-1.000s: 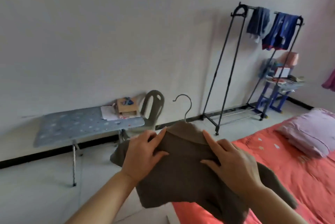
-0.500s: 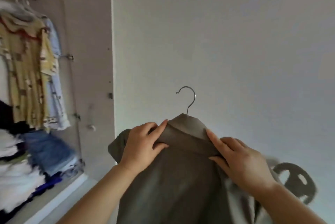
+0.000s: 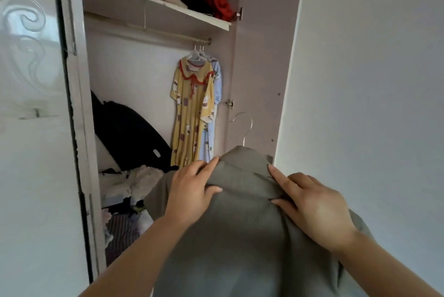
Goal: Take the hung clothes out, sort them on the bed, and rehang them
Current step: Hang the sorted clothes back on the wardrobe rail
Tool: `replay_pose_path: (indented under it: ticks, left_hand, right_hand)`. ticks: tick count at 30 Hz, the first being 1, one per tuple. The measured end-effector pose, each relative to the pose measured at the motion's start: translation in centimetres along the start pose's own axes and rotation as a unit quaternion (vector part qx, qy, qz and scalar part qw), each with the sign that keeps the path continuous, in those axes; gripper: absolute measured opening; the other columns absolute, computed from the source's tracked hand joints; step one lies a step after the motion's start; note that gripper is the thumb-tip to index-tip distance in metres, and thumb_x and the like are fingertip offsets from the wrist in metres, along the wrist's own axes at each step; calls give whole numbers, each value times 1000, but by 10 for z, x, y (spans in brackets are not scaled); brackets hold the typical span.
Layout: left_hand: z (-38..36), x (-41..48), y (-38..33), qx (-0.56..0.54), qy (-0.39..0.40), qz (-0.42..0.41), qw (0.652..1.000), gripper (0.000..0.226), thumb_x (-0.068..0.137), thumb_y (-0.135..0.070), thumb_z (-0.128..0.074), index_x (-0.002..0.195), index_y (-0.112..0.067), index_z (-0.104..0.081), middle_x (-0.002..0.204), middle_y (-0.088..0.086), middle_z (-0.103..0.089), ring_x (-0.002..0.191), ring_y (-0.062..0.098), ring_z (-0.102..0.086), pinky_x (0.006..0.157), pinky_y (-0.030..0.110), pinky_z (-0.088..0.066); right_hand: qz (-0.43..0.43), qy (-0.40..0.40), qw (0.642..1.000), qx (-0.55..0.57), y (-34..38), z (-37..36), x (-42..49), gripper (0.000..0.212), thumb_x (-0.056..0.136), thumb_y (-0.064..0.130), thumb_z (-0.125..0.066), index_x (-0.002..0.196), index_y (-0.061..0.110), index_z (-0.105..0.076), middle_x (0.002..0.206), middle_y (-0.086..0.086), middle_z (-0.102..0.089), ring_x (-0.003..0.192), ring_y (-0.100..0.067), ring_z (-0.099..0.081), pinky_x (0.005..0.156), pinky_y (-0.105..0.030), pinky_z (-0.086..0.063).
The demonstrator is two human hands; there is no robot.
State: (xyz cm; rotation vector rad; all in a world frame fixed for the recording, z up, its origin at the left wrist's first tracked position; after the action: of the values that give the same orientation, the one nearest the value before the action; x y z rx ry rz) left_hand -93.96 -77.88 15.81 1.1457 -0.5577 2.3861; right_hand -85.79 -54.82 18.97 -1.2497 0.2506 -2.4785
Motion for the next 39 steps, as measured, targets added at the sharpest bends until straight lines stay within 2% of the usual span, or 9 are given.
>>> replay_pose_path:
  ticks: [10,13,17,25,31,33,35,37,39]
  left_hand:
    - [-61,101,140,18,-31,62,997,68,80,-34,-69,140,-23,-41,120,7,-58,109,29,-55,98,43,-37]
    - [-80,136,168,18,-21,80,996,69,87,-40,-59,146,-29,-25,136,1,-46,123,22,-43,106,35,-28]
    - [-112,177,207,19,-15,95,995,68,92,-45,-48,149,-28,-15,148,-2,-31,133,16,-30,110,29,-23]
    - [-170,282,294,30,-22,129,991,70,94,-40,-49,150,-28,-8,153,-2,-17,139,15,-19,112,26,-19]
    - [-203,367,349,26,-31,150,988,70,95,-39,-47,149,-29,-5,157,-4,0,143,15,-4,113,26,-10]
    - [-216,395,370,35,-24,149,988,69,95,-41,-46,149,-30,-5,157,-5,4,144,15,0,114,27,-9]
    - [-231,421,392,42,-18,146,988,68,95,-41,-45,149,-31,-6,157,-4,7,144,15,2,115,28,-10]
    - [-248,447,411,34,-23,142,989,66,95,-42,-44,149,-32,-6,157,-4,7,144,14,1,115,28,-11]
    - [-265,474,430,23,-27,133,990,64,96,-41,-43,149,-33,-7,157,-5,6,144,14,0,115,28,-12]
  right_hand:
    - [34,-37,999,1,8,-130,149,49,88,52,-47,128,25,-57,73,4,-60,54,-13,-57,35,-15,-28]
    - [33,-32,999,4,3,-163,190,54,80,48,-45,127,24,-59,74,4,-61,55,-14,-59,31,-17,-30]
    - [45,-37,998,-4,-8,-214,243,51,86,52,-45,127,25,-58,76,5,-60,59,-12,-60,31,-18,-27]
    - [76,-70,995,6,-36,-324,371,62,63,47,-77,120,25,-64,75,4,-62,60,-15,-63,30,-21,-34]
    - [95,-86,992,22,-62,-387,475,67,59,46,-82,119,26,-64,75,6,-60,61,-15,-63,31,-23,-36]
    - [68,-71,995,26,-68,-398,510,66,69,49,-75,129,33,-54,92,5,-62,81,-16,-66,43,-26,-46]
    - [48,-54,997,23,-74,-416,544,63,88,53,-51,144,41,-25,123,8,-52,114,-15,-54,69,-28,-50]
    - [38,-37,998,32,-80,-436,576,62,93,54,-39,146,42,-11,135,10,-42,124,-14,-44,80,-28,-47]
    - [26,-39,999,21,-86,-456,610,62,93,53,-40,147,41,-11,140,9,-39,128,-14,-40,83,-29,-46]
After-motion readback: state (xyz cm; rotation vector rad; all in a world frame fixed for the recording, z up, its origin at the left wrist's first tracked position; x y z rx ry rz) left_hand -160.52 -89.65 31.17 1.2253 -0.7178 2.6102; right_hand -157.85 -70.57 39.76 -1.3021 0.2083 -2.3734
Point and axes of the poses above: each hand's wrist, its own x-axis towards the middle knuckle, its own z-axis out of the back of the hand, y = z × x, the point moved 2 cm from there along x, towards the middle knuckle
